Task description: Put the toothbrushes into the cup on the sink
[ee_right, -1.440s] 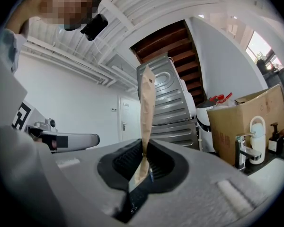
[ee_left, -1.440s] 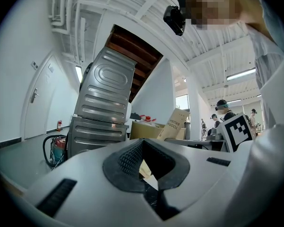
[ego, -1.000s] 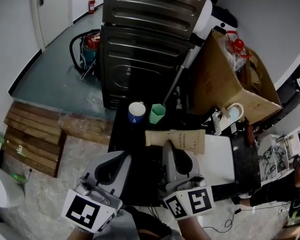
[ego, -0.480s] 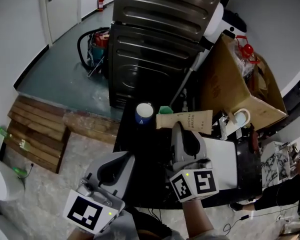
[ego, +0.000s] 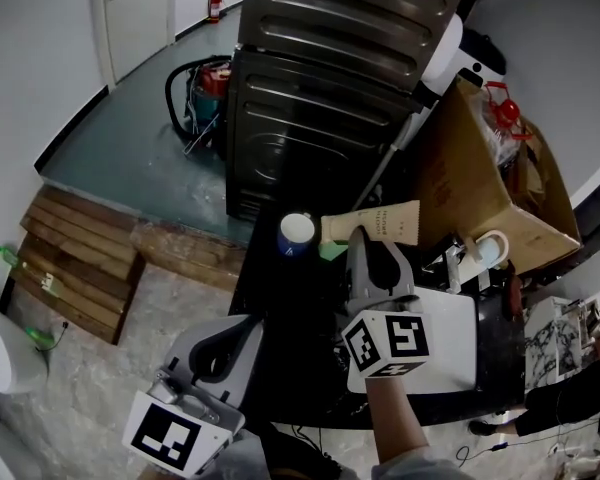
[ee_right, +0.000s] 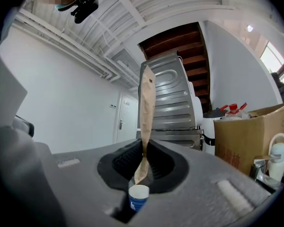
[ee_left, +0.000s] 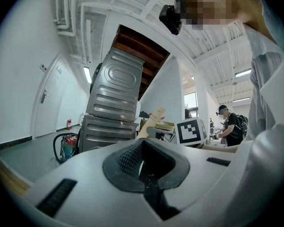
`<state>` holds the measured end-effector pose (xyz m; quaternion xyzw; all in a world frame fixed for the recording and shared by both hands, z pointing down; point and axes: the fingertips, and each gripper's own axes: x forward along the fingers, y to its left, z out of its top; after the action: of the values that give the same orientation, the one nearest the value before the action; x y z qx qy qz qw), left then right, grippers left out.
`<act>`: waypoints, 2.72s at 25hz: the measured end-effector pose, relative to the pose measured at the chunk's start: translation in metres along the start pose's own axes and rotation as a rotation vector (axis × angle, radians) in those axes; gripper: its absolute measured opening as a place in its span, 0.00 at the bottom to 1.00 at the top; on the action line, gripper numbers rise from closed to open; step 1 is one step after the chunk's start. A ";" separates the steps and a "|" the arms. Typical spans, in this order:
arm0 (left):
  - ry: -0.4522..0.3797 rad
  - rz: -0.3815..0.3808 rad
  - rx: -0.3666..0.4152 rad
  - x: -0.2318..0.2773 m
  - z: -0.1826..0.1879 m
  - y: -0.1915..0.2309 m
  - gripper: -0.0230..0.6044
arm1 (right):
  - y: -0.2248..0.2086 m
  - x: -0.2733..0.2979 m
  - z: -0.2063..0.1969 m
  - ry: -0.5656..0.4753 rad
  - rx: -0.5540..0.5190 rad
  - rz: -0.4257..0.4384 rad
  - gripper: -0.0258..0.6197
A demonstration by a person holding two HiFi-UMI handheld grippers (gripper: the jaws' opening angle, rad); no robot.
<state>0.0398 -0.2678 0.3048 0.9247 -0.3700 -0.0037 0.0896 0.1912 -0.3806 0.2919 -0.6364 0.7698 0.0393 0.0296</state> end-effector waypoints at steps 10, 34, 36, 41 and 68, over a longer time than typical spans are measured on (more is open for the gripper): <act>0.010 0.057 -0.002 -0.004 -0.004 0.013 0.04 | -0.003 0.030 -0.023 0.014 0.001 0.011 0.08; 0.020 0.156 0.069 -0.024 -0.013 0.040 0.04 | -0.007 0.069 -0.110 0.162 0.074 0.015 0.08; 0.024 0.164 0.075 -0.026 -0.015 0.043 0.04 | -0.006 0.071 -0.117 0.175 0.073 0.014 0.08; 0.036 0.172 0.071 -0.028 -0.018 0.044 0.04 | -0.005 0.074 -0.133 0.211 0.077 0.011 0.08; 0.067 0.154 -0.014 -0.029 -0.024 0.051 0.04 | 0.010 0.085 -0.192 0.365 0.026 -0.001 0.09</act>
<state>-0.0143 -0.2799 0.3354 0.8925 -0.4367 0.0314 0.1084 0.1663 -0.4804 0.4753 -0.6328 0.7625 -0.0870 -0.1025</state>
